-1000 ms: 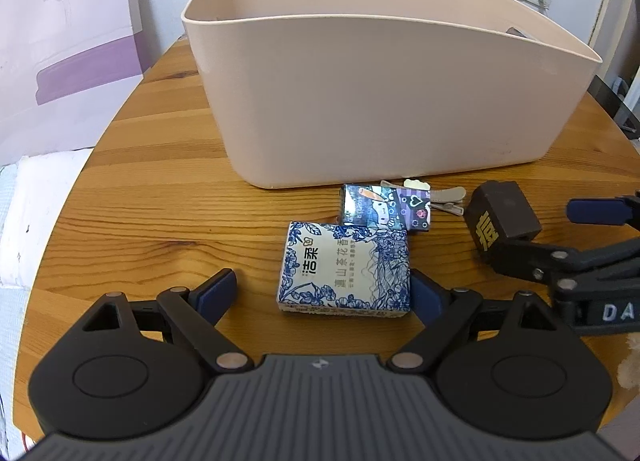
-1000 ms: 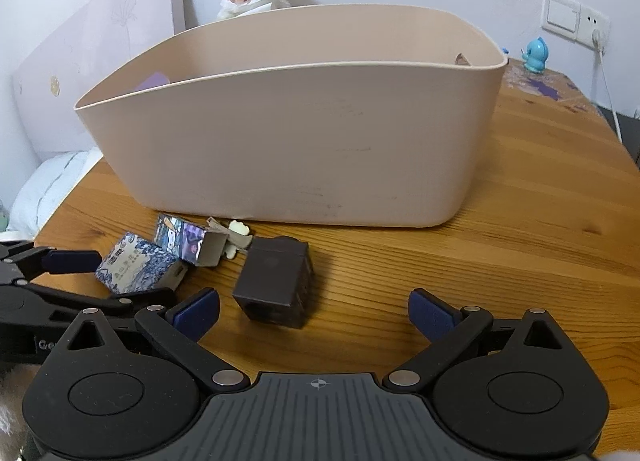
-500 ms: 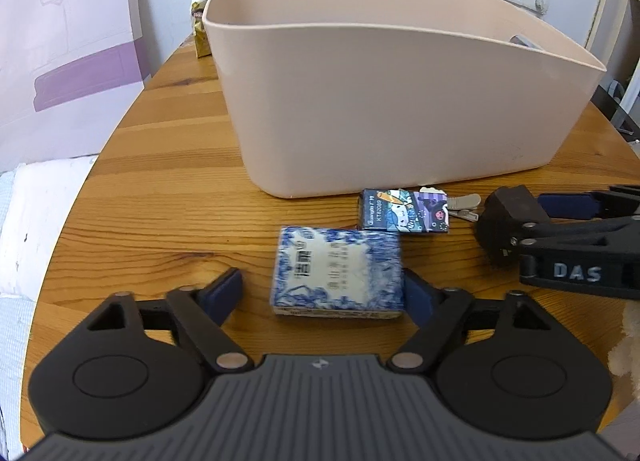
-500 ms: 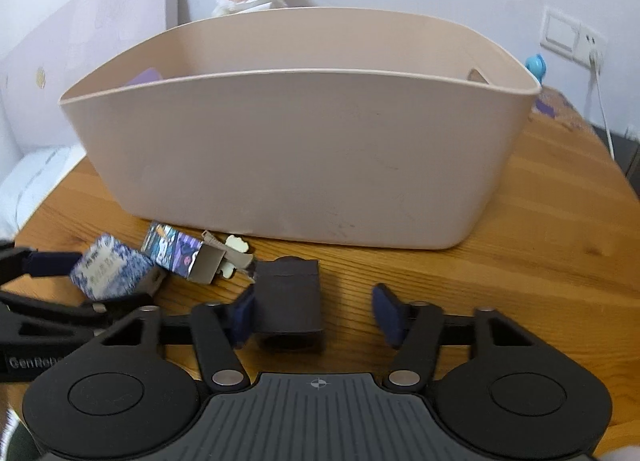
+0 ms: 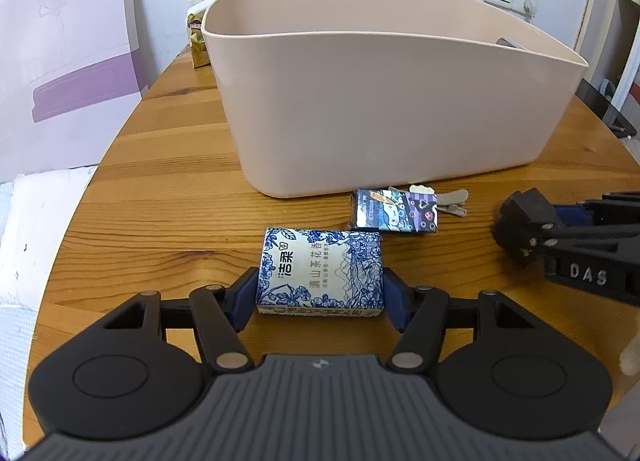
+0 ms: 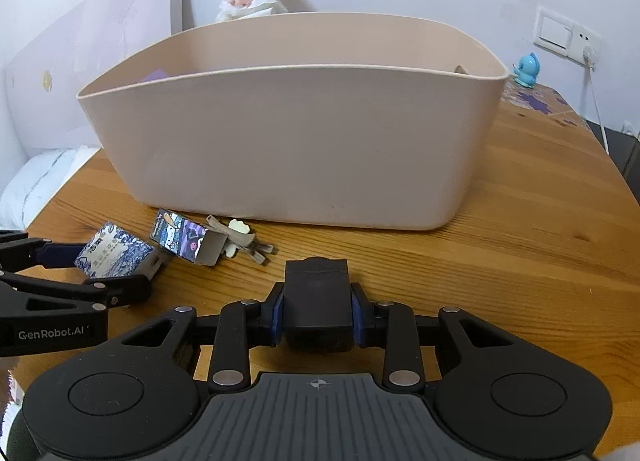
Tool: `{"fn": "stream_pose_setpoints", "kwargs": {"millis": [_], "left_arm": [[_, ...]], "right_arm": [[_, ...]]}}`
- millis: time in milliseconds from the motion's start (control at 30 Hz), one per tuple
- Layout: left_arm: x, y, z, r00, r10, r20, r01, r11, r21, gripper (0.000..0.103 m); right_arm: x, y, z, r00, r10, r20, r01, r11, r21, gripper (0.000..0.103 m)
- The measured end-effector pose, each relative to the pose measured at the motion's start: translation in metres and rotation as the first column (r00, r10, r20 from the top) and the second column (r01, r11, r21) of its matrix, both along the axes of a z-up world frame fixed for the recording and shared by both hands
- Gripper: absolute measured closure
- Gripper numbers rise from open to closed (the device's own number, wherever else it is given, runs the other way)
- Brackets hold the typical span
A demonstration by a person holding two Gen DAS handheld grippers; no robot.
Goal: Organize objects
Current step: 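Carry both items into the beige basket and open both tools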
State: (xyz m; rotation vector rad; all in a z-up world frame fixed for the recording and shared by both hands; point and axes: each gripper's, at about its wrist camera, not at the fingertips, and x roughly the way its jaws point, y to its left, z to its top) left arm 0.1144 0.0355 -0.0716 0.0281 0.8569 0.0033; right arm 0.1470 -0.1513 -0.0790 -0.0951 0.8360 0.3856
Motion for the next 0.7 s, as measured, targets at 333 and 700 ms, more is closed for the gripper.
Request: {"fn": "stream_pose_setpoints", "kwargs": {"millis": [333,700], "left_arm": [[-0.017,-0.001,0.026,0.997,-0.01,0.076,0.008,1.0,0.024,0.038],[-0.032,-0.005,0.083,0.973,-0.014,0.23,0.005,0.999,0.044,0.038]], "right_arm": [[-0.017,-0.013,0.038,0.997,0.019,0.07,-0.022,0.999,0.039,0.074],[-0.027,-0.019,0.102,0.979,0.017,0.205,-0.043,0.991,0.124,0.074]]}}
